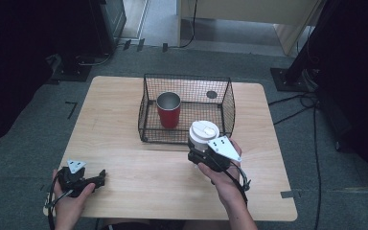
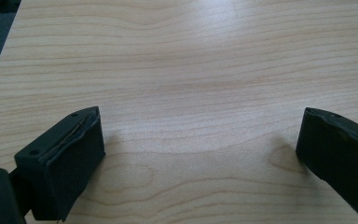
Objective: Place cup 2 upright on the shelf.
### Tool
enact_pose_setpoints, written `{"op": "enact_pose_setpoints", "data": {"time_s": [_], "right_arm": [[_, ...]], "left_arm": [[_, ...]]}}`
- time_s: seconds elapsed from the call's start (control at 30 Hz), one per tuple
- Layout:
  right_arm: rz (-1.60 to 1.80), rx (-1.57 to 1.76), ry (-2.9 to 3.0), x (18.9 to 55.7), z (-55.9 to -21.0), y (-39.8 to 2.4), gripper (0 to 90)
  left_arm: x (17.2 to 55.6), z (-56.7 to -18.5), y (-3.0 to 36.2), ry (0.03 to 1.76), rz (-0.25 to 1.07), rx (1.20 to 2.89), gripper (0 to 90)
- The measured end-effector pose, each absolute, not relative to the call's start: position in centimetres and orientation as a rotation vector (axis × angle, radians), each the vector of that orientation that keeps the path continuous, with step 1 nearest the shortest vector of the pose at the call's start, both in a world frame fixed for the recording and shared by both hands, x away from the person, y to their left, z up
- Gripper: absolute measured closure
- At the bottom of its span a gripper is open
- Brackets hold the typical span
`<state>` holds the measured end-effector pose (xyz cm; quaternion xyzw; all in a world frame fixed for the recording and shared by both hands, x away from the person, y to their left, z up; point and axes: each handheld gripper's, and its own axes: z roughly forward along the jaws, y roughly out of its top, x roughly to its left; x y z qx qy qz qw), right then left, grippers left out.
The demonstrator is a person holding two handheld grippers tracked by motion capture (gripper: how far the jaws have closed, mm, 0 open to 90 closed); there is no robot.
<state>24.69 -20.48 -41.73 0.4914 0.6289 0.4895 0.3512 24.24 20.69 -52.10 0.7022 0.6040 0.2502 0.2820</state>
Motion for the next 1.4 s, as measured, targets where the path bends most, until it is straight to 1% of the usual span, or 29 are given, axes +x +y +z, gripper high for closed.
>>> {"op": "enact_pose_setpoints", "data": {"time_s": [0.63,1.4], "right_arm": [[1.31,1.204,1.55,25.6,-38.9,-20.2,16.1],[1.368,1.083,1.375,27.9,-35.8,-19.9,16.0]], "left_arm": [[24.2,-52.1,20.7,1.617,0.668,1.884,1.6],[24.2,-52.1,20.7,1.618,0.669,1.882,1.6]]}}
